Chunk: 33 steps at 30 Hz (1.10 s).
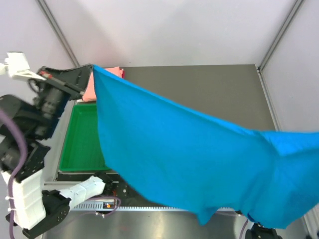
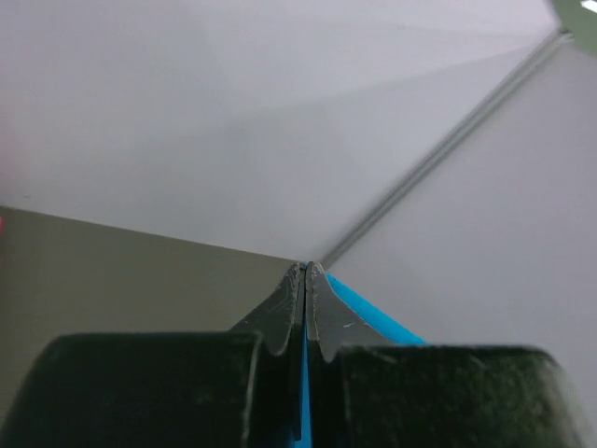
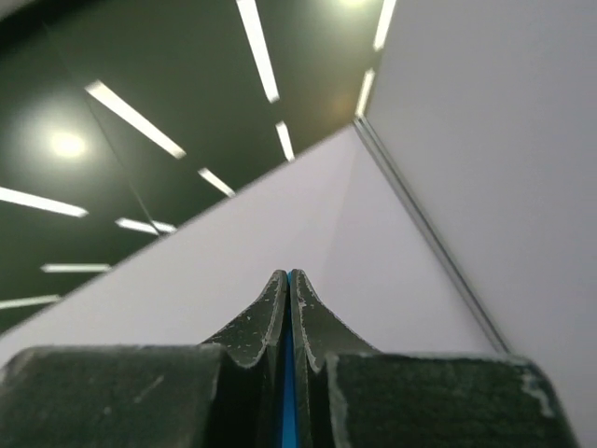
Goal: Fold and stack the t-shirts
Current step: Flatten the tshirt out
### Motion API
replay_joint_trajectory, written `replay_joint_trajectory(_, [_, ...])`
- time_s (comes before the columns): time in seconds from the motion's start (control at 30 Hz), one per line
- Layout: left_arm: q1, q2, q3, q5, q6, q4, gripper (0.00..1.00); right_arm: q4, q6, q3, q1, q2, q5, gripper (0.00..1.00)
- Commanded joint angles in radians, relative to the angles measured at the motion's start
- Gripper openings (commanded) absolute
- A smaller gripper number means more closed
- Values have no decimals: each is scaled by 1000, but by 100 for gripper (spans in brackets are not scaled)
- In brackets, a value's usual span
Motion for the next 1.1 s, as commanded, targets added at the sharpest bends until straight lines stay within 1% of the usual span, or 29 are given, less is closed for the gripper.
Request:
replay_joint_trajectory(0.0, [1, 53, -163, -172, 126, 64, 0, 17, -99, -223, 19, 181, 11, 0])
replay_joint_trajectory(0.03, [1, 63, -217, -198, 137, 96, 0, 51, -102, -288, 19, 191, -1, 0])
replay_joint_trajectory(0.07, [1, 72, -324, -253, 147, 127, 0, 150, -107, -441, 19, 197, -11, 0])
replay_joint_trajectory(0.1, [1, 98, -376, -278, 161, 199, 0, 204, -107, -515, 19, 210, -18, 0])
replay_joint_trajectory(0.13, [9, 118, -419, -304, 169, 227, 0, 259, -105, -589, 18, 220, -26, 0])
replay_joint_trajectory(0.17, [16, 141, -497, -321, 175, 257, 0, 380, -102, -723, 18, 234, -32, 0])
replay_joint_trajectory(0.2, [35, 205, -528, -307, 178, 323, 0, 445, -98, -785, 19, 278, -40, 0])
replay_joint_trajectory(0.23, [88, 243, -553, -280, 174, 350, 0, 511, -96, -841, 19, 312, -53, 0])
replay_joint_trajectory(0.27, [119, 288, -585, -248, 164, 379, 0, 653, -95, -928, 18, 351, -70, 0])
replay_joint_trajectory(0.3, [149, 387, -590, -175, 143, 402, 0, 721, -86, -961, 18, 458, -86, 0])
replay_joint_trajectory(0.33, [195, 443, -590, -153, 140, 451, 0, 789, -78, -984, 18, 523, -109, 0])
replay_joint_trajectory(0.37, [212, 499, -572, -130, 138, 471, 0, 889, -69, -993, 18, 596, -116, 0])
replay_joint_trajectory(0.4, [228, 618, -553, -113, 138, 488, 0, 924, -50, -978, 19, 757, -127, 0])
replay_joint_trajectory(0.43, [255, 680, -527, -73, 140, 520, 0, 953, -43, -951, 18, 846, -165, 0])
replay_joint_trajectory(0.47, [269, 743, -460, -54, 141, 532, 0, 981, -33, -867, 18, 934, -185, 0])
replay_joint_trajectory(0.5, [282, 864, -420, -34, 147, 543, 0, 985, -21, -811, 19, 1108, -245, 0])
replay_joint_trajectory(0.53, [303, 926, -371, 10, 149, 542, 0, 984, -10, -688, 19, 1193, -264, 0])
replay_joint_trajectory(0.57, [314, 1045, -257, 25, 152, 526, 0, 979, 9, -626, 21, 1347, -312, 0])
replay_joint_trajectory(0.6, [323, 1101, -196, 47, 152, 513, 0, 973, 19, -564, 24, 1413, -363, 0])
replay_joint_trajectory(0.63, [341, 1151, -135, 74, 152, 496, 0, 964, 25, -447, 28, 1476, -391, 0])
replay_joint_trajectory(0.67, [348, 1196, -34, 84, 152, 474, 0, 963, 37, -391, 33, 1576, -411, 0])
replay_joint_trajectory(0.7, [354, 1263, 9, 90, 157, 473, 0, 949, 39, -334, 37, 1620, -420, 0])
replay_joint_trajectory(0.73, [364, 1293, 77, 93, 161, 474, 0, 935, 39, -232, 50, 1661, -423, 0])
replay_joint_trajectory(0.77, [368, 1319, 108, 93, 167, 476, 0, 933, 36, -184, 56, 1727, -428, 0])
replay_joint_trajectory(0.83, [378, 1380, 161, 104, 184, 489, 0, 933, 57, -86, 70, 1796, -431, 0])
replay_joint_trajectory(0.87, [383, 1411, 198, 104, 193, 497, 0, 906, 60, 32, 76, 1870, -431, 0])
replay_joint_trajectory(0.93, [395, 1432, 218, 105, 198, 523, 0, 866, 59, 201, 88, 1942, -417, 0])
replay_joint_trajectory(0.97, [400, 1448, 221, 108, 194, 537, 0, 870, 81, 232, 88, 1997, -411, 0])
replay_joint_trajectory(1.07, [420, 1481, 229, 133, 177, 574, 0, 903, 120, 295, 90, 2059, -391, 0])
